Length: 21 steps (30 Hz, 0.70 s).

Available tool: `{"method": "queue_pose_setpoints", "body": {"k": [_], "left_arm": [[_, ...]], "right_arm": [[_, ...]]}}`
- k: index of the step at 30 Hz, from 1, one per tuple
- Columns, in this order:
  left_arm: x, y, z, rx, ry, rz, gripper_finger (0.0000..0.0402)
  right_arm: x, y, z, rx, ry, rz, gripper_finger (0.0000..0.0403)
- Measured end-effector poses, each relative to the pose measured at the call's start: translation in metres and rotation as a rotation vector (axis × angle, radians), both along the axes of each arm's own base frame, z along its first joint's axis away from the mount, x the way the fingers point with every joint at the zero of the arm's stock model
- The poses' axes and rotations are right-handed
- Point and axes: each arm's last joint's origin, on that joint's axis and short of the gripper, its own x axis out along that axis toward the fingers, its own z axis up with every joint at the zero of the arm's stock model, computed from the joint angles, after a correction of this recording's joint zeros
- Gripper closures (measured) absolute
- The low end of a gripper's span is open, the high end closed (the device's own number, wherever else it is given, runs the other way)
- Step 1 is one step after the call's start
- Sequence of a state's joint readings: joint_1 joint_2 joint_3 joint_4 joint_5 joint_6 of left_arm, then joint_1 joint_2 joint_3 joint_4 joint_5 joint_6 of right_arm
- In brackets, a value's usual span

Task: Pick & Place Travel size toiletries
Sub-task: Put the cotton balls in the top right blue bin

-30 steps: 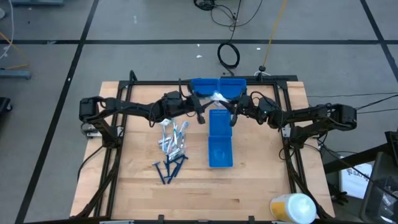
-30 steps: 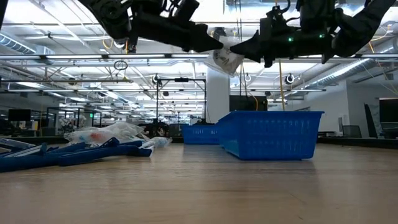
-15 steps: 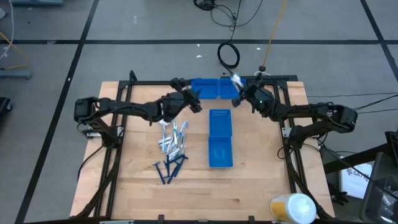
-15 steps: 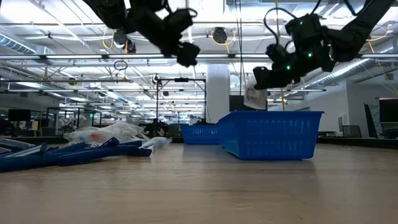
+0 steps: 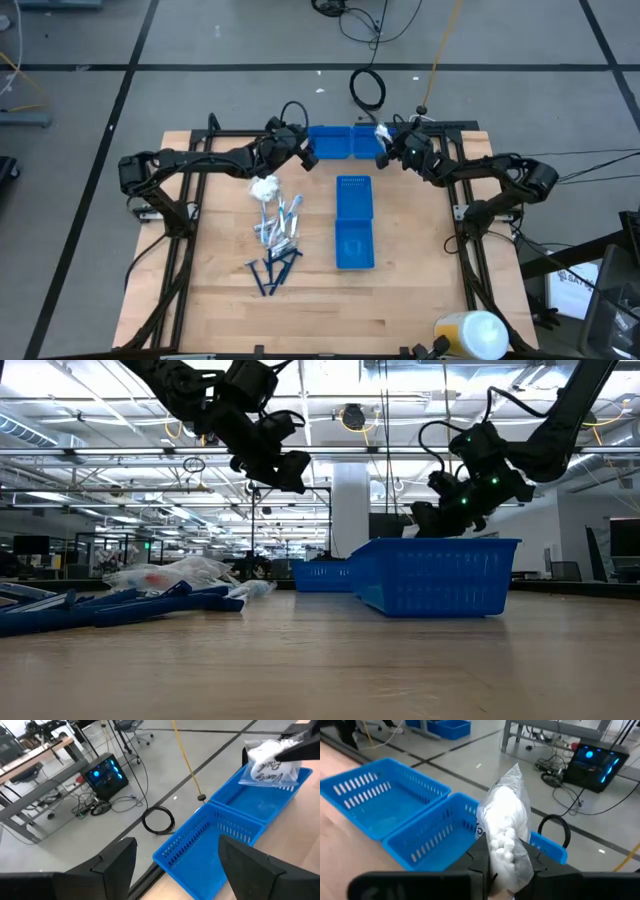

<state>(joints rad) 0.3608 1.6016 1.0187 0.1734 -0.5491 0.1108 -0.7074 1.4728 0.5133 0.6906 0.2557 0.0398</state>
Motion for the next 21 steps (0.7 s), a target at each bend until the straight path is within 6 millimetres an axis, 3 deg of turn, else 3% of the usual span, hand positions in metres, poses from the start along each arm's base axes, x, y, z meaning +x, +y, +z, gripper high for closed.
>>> {"method": "queue_pose_setpoints", "body": {"k": [6,12,16,21], "left_arm": [[0.0,0.0,-0.001,-0.007,0.003,-0.001,0.0128],[-0.001,0.0,-0.002,-0.014,0.016,0.0,0.0128],[-0.001,-0.001,-0.004,-0.02,0.033,-0.002,0.0128],[-0.001,-0.001,-0.004,-0.021,0.036,-0.002,0.0128]], "right_arm": [[0.002,0.001,0.001,0.003,-0.027,0.049,0.0262],[0.001,0.002,0.018,-0.051,-0.11,0.045,0.0169],[-0.003,0.005,0.028,-0.068,-0.13,0.046,0.0138],[-0.004,0.006,0.026,-0.039,-0.097,0.046,0.0125]]}}
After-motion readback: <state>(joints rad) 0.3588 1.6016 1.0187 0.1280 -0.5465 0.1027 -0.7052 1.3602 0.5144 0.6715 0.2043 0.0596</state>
